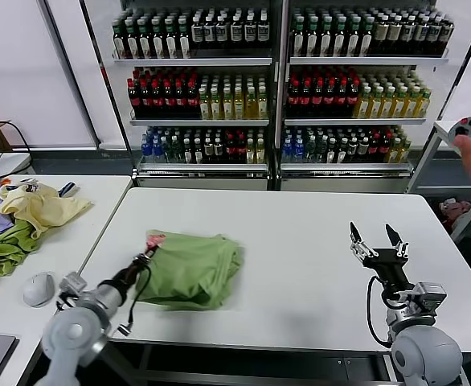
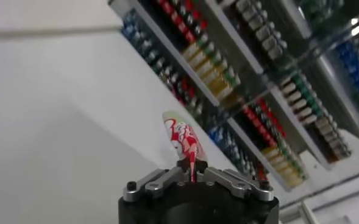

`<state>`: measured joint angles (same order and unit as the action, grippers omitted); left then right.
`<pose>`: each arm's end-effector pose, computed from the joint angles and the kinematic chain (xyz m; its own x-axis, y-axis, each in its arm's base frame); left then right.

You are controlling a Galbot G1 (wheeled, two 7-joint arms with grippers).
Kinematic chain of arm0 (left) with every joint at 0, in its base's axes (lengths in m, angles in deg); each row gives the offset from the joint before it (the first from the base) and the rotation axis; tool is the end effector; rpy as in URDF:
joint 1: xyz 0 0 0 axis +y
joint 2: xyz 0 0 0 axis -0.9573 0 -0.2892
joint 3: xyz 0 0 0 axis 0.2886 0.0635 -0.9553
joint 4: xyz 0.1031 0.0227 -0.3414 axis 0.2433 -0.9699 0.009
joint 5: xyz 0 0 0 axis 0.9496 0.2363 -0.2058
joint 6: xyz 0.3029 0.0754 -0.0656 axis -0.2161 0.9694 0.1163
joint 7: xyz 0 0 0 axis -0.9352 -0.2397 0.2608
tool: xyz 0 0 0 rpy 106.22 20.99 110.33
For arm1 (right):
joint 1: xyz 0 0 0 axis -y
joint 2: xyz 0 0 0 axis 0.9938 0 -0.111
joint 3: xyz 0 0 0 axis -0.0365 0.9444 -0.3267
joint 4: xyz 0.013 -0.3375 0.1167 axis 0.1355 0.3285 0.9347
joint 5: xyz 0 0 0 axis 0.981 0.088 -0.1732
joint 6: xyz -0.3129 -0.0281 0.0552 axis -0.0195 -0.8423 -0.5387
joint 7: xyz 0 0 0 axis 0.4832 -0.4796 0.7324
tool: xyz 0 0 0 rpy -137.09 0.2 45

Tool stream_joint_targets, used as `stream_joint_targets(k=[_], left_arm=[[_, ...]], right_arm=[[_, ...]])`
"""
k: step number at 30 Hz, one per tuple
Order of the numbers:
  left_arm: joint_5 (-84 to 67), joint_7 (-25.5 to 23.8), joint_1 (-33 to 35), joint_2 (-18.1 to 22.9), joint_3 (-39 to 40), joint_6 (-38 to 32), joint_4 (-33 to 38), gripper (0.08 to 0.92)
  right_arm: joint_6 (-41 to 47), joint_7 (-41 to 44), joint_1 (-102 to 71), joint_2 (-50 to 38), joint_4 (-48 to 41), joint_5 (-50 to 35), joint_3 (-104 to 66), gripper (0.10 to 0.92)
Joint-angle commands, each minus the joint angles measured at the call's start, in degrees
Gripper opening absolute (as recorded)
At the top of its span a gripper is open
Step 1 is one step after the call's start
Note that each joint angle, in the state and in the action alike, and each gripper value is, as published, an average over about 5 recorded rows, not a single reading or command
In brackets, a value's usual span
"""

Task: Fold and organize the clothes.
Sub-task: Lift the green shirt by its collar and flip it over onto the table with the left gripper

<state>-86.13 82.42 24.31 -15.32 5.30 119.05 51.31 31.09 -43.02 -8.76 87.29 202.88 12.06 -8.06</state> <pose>0.2622 0.1173 -0.2462 -0.9165 0.2304 0.3269 -0.1024 0.6549 -0.7487 0.2218 -0.1042 -0.2437 -1.0000 -0.0078 -0.0043 -0.0081 0.9987 0.0508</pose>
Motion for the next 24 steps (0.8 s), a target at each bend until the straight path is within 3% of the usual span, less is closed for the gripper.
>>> stream_joint_targets(k=[1,6,10,17,24], left_arm=[[-11.3,2.8,-1.0,-8.7,-10.1,0.7,6.3,0.105],[-5.9,4.5,-2.7,-4.5,-0.6,-0.7,12.6,0.105],[1.9,5.4,-5.5,1.4,9.8,-1.2,11.9,0.105],[12.9,6.9,-14.1,12.4,25.1,-1.4,1.1,0.105],[20.4,7.2,-23.0,21.9,33.3,-1.6,-12.4,0.105]], right_arm=[[-0.1,0.1,0.7,0.9,-0.7,1.1,1.5,0.823],[-0.1,0.1,1.2,1.4,-0.9,1.9,2.5,0.823],[-0.1,0.2,1.3,1.5,-0.9,2.2,2.8,0.823],[-0.5,0.4,1.5,1.5,-1.2,2.1,2.9,0.823],[-0.7,0.6,2.3,1.2,-2.0,1.9,3.0,0.823]])
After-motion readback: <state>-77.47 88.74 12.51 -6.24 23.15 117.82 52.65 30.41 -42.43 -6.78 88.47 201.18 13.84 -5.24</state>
